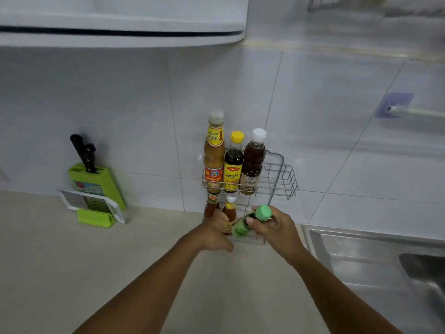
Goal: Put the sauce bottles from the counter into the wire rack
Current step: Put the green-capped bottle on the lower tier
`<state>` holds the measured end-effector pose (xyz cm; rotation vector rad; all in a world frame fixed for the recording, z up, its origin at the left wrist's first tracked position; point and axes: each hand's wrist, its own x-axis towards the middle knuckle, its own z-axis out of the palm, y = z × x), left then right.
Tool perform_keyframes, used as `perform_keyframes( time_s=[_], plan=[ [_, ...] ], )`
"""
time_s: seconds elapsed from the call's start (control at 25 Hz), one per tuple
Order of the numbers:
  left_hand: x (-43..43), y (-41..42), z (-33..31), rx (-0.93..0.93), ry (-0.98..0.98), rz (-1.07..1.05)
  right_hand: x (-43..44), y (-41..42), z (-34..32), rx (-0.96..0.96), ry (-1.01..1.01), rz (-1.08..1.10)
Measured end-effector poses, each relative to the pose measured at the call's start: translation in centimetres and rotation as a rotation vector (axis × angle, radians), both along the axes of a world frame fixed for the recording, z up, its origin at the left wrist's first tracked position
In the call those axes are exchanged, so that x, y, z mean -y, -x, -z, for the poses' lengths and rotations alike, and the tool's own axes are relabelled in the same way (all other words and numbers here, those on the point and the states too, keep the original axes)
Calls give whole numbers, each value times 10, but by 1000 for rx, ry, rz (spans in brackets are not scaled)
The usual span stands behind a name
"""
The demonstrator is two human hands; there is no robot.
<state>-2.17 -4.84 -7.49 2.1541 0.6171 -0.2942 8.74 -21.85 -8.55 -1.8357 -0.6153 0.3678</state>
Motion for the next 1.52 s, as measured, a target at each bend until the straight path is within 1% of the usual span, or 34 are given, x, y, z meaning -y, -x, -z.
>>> perform_keyframes(
  time_s=[0.08, 0.12, 0.24, 0.36, 0.44, 0.64, 0.76, 1.04, 1.16, 1.24, 1.32, 1.52],
  plan=[
    [-18, -4, 20, -58, -55, -99, -11, -13, 17, 87, 114, 134],
    [-26, -5, 29, -79, -56, -171, -16, -17, 23, 104, 134, 171],
    [-43, -7, 61, -95, 14, -371, -29, -32, 37, 134, 132, 185],
    [-53, -16, 87, -5, 83, -480, -41, -44, 56, 163, 181, 157],
    [-56, -20, 98, 57, 139, -512, -47, -54, 68, 181, 212, 125],
    [-53, -23, 108, 122, 179, -484, -59, -67, 90, 213, 305, 55],
    [-53, -21, 111, 139, 174, -478, -62, -66, 98, 185, 326, 22],
    [-58, -19, 114, 114, 174, -432, -63, -63, 101, 184, 405, 6],
    [-58, -17, 109, 74, 169, -407, -60, -61, 100, 125, 431, 2],
    [-59, -14, 104, 52, 184, -401, -59, -59, 101, 108, 441, 6],
    [-63, -7, 99, 51, 189, -395, -58, -53, 98, 134, 444, 26],
    [-79, 27, 79, 30, 161, -328, -53, -28, 80, 171, 416, 150]
  ],
)
